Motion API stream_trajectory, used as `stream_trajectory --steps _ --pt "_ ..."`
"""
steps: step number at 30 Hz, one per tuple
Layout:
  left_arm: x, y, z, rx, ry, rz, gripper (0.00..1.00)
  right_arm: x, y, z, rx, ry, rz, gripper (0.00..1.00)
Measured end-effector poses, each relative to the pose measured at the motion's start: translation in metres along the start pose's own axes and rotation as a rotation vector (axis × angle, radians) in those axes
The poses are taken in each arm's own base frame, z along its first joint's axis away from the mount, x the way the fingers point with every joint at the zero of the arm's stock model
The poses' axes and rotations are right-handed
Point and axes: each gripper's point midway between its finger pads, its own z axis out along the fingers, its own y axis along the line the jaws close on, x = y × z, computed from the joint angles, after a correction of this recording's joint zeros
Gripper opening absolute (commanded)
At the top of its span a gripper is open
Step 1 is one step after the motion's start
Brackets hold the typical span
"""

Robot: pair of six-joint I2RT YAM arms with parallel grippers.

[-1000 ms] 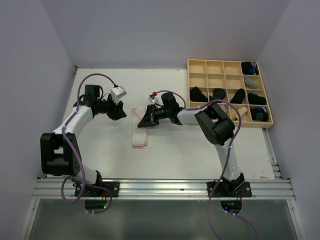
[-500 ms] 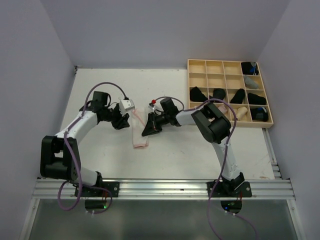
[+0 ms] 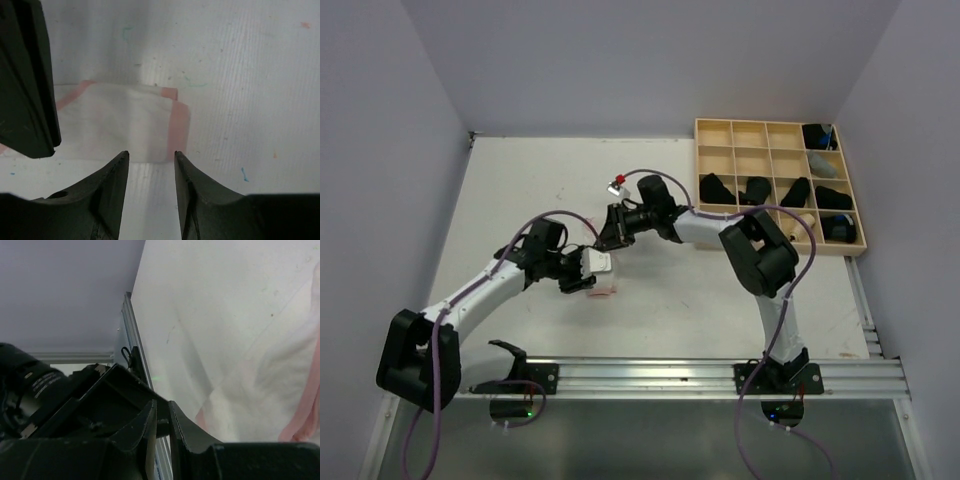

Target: Roll the underwear

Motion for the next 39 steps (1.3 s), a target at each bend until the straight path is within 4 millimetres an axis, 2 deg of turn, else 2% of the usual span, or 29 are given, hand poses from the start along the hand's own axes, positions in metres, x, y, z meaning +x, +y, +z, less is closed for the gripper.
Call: stream_trajectory --steps 2,5,8,12,19,24,27,33,34,36,39 --pt "0.002 -0.011 0.007 0.022 0.012 0.029 0.47 0.007 -0.012 0.006 0.012 0.019 0.012 0.19" --pt "0.005 -0.023 0.015 0.044 0.033 0.058 0.50 0.027 -0.049 0.016 0.058 0.069 0.060 0.18" --pt "0.005 -0.025 0.020 0.047 0.044 0.080 0.51 0.049 -0.084 0.020 0.110 0.125 0.124 0.18" --pt "0.009 -0.023 0.029 0.045 0.064 0.094 0.51 0.051 -0.084 0.020 0.092 0.148 0.102 0.18" --pt "0.026 -0.027 0.042 0.058 0.120 0.095 0.51 0.052 -0.086 0.019 0.096 0.157 0.071 0.18" --pt "0.034 -0.031 0.049 0.073 0.144 0.107 0.48 0.052 -0.086 0.019 0.095 0.158 0.066 0.18" --pt "0.031 -0.030 0.054 0.086 0.148 0.108 0.42 0.053 -0.086 0.019 0.092 0.161 0.067 0.23" --pt "0.025 -0.022 0.063 0.107 0.162 0.088 0.15 0.050 -0.080 0.015 0.096 0.158 0.063 0.36" --pt "0.025 -0.021 0.063 0.110 0.165 0.086 0.10 0.048 -0.080 0.013 0.098 0.155 0.064 0.38" --pt "0.024 -0.021 0.063 0.123 0.172 0.077 0.03 0.042 -0.079 0.006 0.110 0.140 0.066 0.47" --pt "0.022 -0.024 0.064 0.165 0.178 0.050 0.00 0.023 -0.082 -0.015 0.130 0.091 0.060 0.55"
